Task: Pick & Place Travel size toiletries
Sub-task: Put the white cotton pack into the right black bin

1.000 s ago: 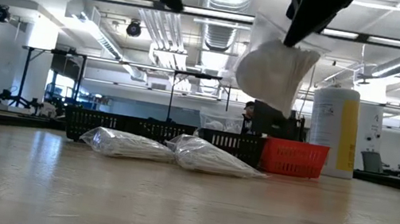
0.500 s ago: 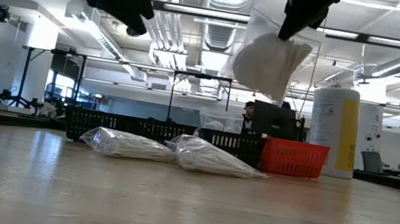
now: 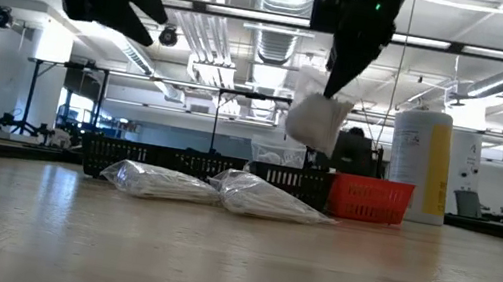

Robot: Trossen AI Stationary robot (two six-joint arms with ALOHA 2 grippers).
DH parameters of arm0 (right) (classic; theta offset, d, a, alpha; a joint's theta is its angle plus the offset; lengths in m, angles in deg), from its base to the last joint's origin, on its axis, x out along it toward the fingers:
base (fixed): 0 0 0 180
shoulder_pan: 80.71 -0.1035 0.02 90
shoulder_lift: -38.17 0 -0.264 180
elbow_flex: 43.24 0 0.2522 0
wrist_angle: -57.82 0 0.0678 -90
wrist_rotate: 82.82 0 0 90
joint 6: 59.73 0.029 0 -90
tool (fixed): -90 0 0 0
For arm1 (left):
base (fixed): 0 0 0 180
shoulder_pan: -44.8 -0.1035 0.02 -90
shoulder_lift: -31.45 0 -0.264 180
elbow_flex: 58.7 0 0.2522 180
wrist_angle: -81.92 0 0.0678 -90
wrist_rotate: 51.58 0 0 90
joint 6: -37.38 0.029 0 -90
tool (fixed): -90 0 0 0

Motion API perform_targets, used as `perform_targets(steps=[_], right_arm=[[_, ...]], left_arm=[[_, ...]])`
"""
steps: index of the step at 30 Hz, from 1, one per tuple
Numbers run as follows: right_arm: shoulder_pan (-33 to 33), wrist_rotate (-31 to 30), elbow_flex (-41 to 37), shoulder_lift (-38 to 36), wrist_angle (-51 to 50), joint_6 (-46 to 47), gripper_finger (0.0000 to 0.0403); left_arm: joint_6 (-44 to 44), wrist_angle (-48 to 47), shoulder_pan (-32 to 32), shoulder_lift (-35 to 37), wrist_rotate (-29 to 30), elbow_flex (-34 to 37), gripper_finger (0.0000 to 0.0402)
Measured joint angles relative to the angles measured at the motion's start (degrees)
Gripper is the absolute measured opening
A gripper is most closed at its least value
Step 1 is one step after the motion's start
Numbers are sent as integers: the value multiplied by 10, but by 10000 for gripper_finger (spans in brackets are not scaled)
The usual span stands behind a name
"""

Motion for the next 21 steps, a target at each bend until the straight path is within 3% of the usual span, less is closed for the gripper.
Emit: perform_targets(steps=[7, 11, 16, 21], right_arm=[[62, 40, 48, 77, -10, -121, 8], [83, 79, 111, 132, -51, -139, 8], [99, 80, 186, 203, -136, -165, 8], [105, 109, 242, 261, -142, -182, 8]], left_arm=[[-27, 4, 0, 4, 29, 7, 264], [-59, 3, -1, 4, 41, 7, 264], [-88, 0, -1, 4, 51, 7, 264], [-103, 0, -1, 4, 59, 7, 264]])
